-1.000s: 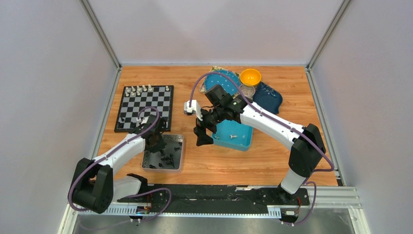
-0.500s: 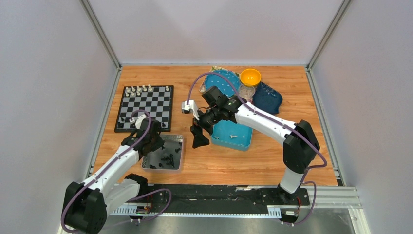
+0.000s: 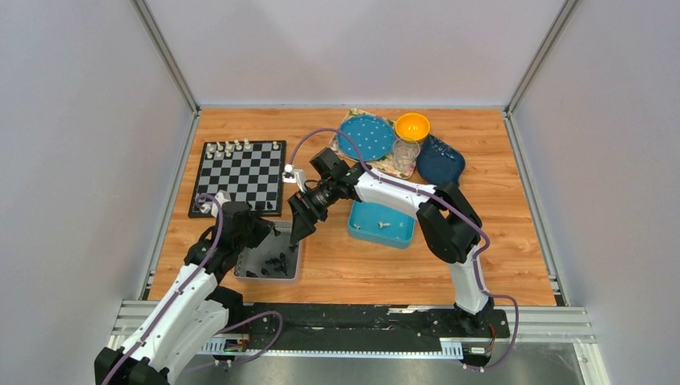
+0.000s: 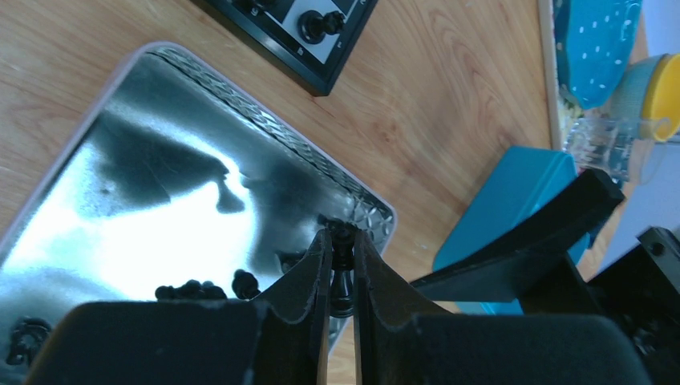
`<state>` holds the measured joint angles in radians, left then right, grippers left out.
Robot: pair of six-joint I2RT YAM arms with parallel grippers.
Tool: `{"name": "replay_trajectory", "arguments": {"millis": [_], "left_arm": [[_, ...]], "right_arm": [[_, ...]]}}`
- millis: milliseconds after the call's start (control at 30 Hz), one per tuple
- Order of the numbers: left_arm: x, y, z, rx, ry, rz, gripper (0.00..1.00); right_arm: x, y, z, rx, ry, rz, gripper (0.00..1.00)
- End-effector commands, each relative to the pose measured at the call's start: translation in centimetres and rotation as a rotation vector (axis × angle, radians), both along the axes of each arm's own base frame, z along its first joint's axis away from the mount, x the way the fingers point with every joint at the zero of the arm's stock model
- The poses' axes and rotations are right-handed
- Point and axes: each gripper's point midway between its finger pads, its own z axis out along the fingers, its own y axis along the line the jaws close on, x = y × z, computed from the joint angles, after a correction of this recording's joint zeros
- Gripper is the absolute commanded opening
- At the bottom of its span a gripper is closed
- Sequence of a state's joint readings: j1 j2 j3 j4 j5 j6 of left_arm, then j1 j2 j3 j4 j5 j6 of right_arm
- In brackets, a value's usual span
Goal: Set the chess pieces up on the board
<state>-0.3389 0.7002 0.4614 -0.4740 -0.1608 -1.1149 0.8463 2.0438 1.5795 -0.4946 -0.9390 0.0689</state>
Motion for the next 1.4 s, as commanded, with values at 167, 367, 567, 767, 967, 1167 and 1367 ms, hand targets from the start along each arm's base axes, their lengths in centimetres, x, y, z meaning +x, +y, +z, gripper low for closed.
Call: {"name": "replay_trajectory", "arguments": {"millis": [167, 367, 567, 767, 967, 1167, 1367], "left_arm": [[0.2, -2.1, 2.0, -0.191, -0.035, 0.015, 0.11], [0.4, -2.8, 2.4, -0.256, -0.043, 0.020, 0.11], [0.7, -3.2, 2.9, -0.296, -0.055, 0.032, 0.11], [0.8, -3.5, 2.9, -0.312, -0.054, 0.025, 0.11], [0.8, -3.5, 3.0, -0.319, -0.055, 0.028, 0.11], [0.8, -3.6, 3.2, -0.320, -0.061, 0.018, 0.13], [0.2, -3.8, 3.9, -0.308, -0.080, -0.029, 0.40]], "right_arm": [[1.0, 3.6, 2.8, 0.068, 0.088, -0.070, 0.92], [1.3, 4.2, 2.4, 0.058, 0.106, -0.101, 0.87], [1.7, 4.5, 2.1, 0.046, 0.108, -0.129, 0.73], [2.0, 4.8, 2.0, 0.038, 0.120, -0.143, 0.59], [2.1, 4.7, 1.6, 0.028, 0.119, -0.154, 0.41], [2.1, 4.6, 1.5, 0.026, 0.119, -0.154, 0.11], [1.6, 4.1, 1.7, 0.037, 0.106, -0.128, 0.00]]}}
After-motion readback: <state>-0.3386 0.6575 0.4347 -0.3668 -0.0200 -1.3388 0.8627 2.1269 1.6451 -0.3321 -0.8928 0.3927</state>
